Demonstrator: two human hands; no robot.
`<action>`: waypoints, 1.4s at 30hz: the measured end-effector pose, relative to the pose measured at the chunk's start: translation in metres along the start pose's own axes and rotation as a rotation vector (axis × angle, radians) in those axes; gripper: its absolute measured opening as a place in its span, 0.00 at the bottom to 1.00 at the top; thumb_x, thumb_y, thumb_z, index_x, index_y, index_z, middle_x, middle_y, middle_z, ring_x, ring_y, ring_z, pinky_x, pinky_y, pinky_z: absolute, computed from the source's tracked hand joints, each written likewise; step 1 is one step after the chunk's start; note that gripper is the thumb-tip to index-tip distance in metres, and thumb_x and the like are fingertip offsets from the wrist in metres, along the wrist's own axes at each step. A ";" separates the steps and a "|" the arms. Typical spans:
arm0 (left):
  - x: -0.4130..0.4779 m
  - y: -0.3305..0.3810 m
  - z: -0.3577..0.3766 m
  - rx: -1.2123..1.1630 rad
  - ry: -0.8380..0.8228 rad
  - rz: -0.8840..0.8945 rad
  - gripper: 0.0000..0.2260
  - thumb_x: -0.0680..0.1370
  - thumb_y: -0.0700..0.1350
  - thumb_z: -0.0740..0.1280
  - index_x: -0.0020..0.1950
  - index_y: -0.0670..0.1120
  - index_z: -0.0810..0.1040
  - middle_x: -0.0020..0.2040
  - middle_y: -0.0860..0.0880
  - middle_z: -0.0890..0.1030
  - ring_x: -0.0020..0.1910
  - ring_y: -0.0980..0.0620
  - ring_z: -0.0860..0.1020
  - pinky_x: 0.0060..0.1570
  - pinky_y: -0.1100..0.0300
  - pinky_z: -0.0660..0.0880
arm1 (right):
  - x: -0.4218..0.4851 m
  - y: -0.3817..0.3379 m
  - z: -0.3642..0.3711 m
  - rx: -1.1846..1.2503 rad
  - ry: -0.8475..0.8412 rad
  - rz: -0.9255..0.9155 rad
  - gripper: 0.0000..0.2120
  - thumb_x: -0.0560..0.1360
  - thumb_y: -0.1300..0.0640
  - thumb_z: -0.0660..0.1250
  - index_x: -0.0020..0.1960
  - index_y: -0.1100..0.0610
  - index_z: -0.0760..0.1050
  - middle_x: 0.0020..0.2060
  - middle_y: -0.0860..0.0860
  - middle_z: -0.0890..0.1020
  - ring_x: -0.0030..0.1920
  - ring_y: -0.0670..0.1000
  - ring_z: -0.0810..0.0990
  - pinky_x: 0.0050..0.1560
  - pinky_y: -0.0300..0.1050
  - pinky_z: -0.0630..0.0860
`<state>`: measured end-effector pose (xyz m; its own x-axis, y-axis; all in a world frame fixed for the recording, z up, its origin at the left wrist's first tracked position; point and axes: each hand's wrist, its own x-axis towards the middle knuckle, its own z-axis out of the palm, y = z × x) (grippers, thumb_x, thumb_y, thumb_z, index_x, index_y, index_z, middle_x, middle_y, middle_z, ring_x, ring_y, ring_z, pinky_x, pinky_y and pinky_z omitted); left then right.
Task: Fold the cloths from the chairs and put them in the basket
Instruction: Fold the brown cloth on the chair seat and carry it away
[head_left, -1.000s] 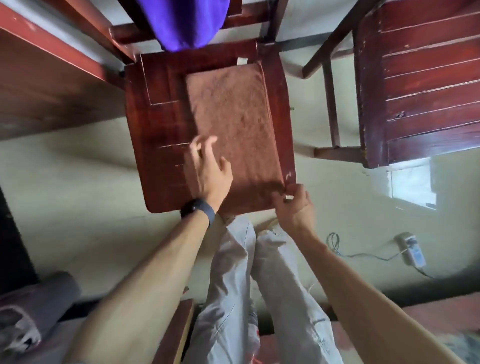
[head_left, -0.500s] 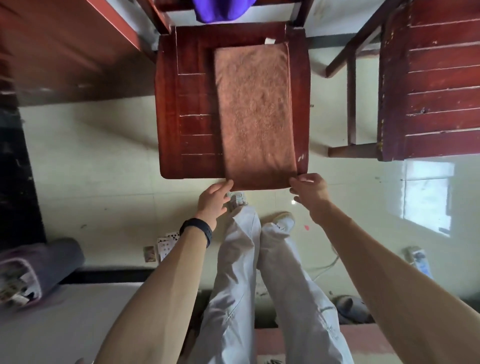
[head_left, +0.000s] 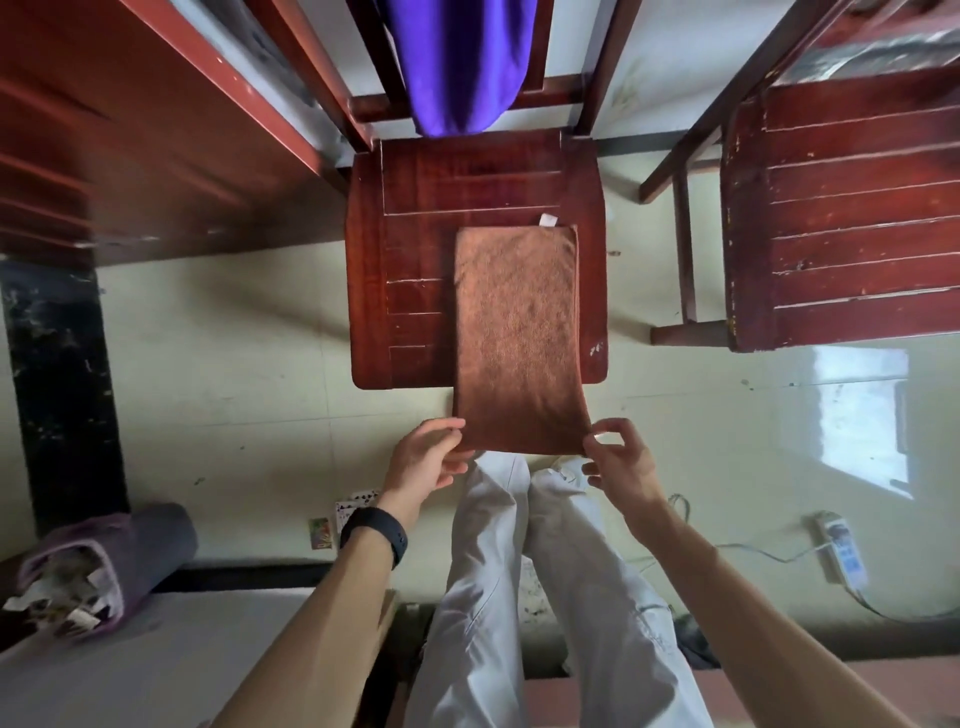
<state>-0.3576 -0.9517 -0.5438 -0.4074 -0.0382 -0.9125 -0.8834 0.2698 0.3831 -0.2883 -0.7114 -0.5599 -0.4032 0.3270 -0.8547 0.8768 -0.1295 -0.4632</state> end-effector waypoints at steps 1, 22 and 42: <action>-0.004 0.007 -0.005 0.012 -0.040 -0.011 0.08 0.81 0.46 0.66 0.56 0.54 0.83 0.45 0.48 0.87 0.41 0.52 0.83 0.46 0.58 0.74 | -0.006 -0.006 -0.001 0.013 -0.001 -0.013 0.06 0.79 0.61 0.66 0.49 0.51 0.77 0.36 0.53 0.82 0.31 0.46 0.79 0.32 0.39 0.78; 0.173 0.177 -0.006 0.582 0.219 0.555 0.15 0.81 0.57 0.62 0.49 0.47 0.81 0.39 0.54 0.79 0.41 0.52 0.75 0.41 0.61 0.65 | 0.153 -0.161 0.050 -0.361 0.235 -0.343 0.17 0.83 0.44 0.59 0.62 0.56 0.75 0.48 0.49 0.79 0.50 0.52 0.80 0.56 0.46 0.76; 0.214 0.188 0.013 0.853 0.405 0.477 0.22 0.78 0.66 0.56 0.44 0.47 0.74 0.43 0.45 0.83 0.45 0.38 0.80 0.38 0.55 0.68 | 0.200 -0.176 0.067 -0.643 0.445 -0.153 0.20 0.75 0.37 0.54 0.49 0.51 0.74 0.40 0.53 0.79 0.43 0.60 0.76 0.46 0.51 0.73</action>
<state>-0.6077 -0.8970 -0.6691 -0.8550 -0.0255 -0.5180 -0.2200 0.9223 0.3178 -0.5409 -0.6860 -0.6649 -0.5079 0.6583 -0.5555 0.8542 0.4682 -0.2261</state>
